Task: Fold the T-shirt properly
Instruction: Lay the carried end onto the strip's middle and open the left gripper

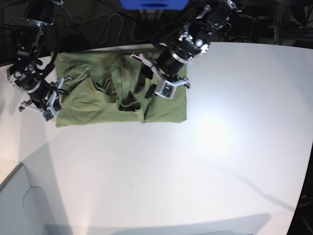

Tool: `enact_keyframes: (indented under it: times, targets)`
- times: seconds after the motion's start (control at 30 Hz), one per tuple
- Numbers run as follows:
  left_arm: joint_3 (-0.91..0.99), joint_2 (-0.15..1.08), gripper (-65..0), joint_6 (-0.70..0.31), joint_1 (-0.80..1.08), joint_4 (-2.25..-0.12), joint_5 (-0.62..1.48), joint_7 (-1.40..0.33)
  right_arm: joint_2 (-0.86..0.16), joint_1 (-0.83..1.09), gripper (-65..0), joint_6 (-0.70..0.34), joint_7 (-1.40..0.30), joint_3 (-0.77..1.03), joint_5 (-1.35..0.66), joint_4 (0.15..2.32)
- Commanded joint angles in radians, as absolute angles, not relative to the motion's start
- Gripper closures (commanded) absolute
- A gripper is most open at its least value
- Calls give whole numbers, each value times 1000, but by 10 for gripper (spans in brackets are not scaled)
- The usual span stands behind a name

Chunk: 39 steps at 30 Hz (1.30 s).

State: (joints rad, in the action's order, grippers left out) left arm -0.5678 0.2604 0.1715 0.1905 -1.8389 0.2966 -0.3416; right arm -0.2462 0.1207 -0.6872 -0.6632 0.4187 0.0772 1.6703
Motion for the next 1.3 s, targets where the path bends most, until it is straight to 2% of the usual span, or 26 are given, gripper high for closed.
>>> enact_keyframes:
  times: [0.0, 0.1, 0.23, 0.57, 0.67, 0.77, 0.83, 0.9, 1.0, 1.1, 1.17, 1.27]
  targets:
    - [-541, 259, -199, 165, 191, -1848, 298, -323, -260, 111, -6, -698, -648, 424, 68, 1689]
    - [-469, 252, -199, 160, 186, -1755, 298, -323, -259, 111, -6, -698, -648, 424, 68, 1689]
    - [-472, 197, -199, 159, 102, -1639, 298, -323, -257, 113, -6, -698, -648, 424, 68, 1684]
    - [-661, 13, -199, 165, -131, -1402, 292, -323, -262, 127, -6, -698, -648, 460, 68, 1685]
    - [-679, 4, -199, 165, -134, -1412, 297, -323, -260, 128, -6, -698, -648, 496, 68, 1689]
    - [-677, 44, -199, 165, -71, -1535, 297, -325, -262, 127, -8, -698, -648, 541, 68, 1689]
    - [-676, 90, -199, 165, -22, -1606, 297, -325, -263, 127, -41, -698, -648, 572, 68, 1689]
    - [-673, 148, -199, 165, 24, -1662, 297, -325, -263, 125, -101, -698, -648, 593, 68, 1689]
    - [-677, 220, -199, 162, 81, -1707, 297, -325, -263, 125, -219, -698, -648, 610, 68, 1689]
    - [-679, 242, -199, 159, 111, -1705, 297, -323, -262, 125, -319, -698, -648, 615, 68, 1689]
    - [-684, 236, -199, 157, 114, -1692, 298, -323, -259, 125, -350, -698, -648, 615, 68, 1689]
    - [-760, 200, -199, 157, 94, -1644, 298, -323, -255, 125, -359, -698, -648, 615, 68, 1689]
